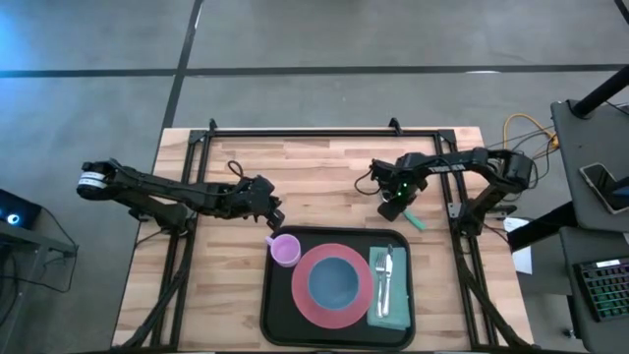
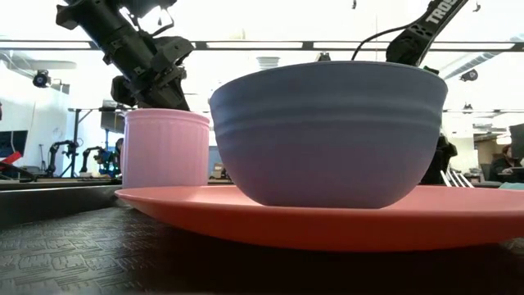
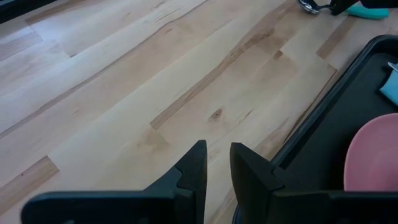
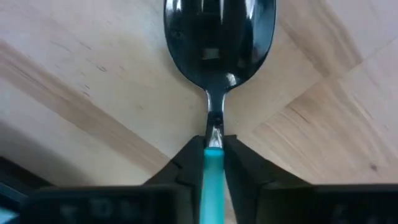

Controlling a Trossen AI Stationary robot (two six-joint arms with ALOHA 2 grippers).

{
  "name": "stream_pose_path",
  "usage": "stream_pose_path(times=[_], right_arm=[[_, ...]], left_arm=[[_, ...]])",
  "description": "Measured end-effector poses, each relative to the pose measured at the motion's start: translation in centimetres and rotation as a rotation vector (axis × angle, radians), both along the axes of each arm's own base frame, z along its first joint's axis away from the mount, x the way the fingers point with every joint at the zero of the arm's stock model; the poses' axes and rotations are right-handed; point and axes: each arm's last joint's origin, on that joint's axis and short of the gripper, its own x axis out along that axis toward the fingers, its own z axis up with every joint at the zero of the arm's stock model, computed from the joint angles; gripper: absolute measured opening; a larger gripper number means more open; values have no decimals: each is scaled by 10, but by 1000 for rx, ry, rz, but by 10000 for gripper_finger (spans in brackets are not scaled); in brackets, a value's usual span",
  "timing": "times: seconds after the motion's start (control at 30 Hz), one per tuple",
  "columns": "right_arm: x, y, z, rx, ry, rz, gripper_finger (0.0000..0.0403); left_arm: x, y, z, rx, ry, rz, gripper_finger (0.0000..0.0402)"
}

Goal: Set up tray
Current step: Put the green spoon to the right of the silver knife on the blue table napkin on the black tray

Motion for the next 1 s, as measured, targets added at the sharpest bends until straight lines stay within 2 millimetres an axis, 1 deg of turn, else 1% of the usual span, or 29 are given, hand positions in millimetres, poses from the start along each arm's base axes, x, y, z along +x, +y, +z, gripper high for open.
stream_pose_path(times=[0.07,0.13,0.2,0.3,0.43,0.5,0.57,0.67,0.73,0.87,1.0], right_arm=[[1,3,3,-2,-10,-16,28],[2,8,8,-41,-27,-53,24],[6,12,22,-95,-93,-133,24],[4,25,48,-130,-179,-312,24],[-1,53,84,-122,-334,-536,24],[-6,71,95,-95,-379,-606,24],[-10,90,101,-64,-394,-662,24],[-16,121,104,-20,-390,-738,24],[-19,141,101,-3,-367,-784,25],[-22,177,89,8,-289,-838,33],[-23,203,73,-5,-221,-855,33]], left_arm=[[0,0,0,0,0,0,51],[0,0,0,0,3,0,51],[-1,0,-1,0,9,-1,51],[-1,0,-1,0,17,-1,51],[-1,0,-1,0,19,-1,51],[-1,0,-1,0,19,-1,51],[-1,0,-1,1,19,-1,51],[-1,0,-1,1,19,-1,51],[-1,0,-1,1,19,-1,51],[-1,0,-1,1,19,-1,51],[-1,0,-1,8,23,-8,51]])
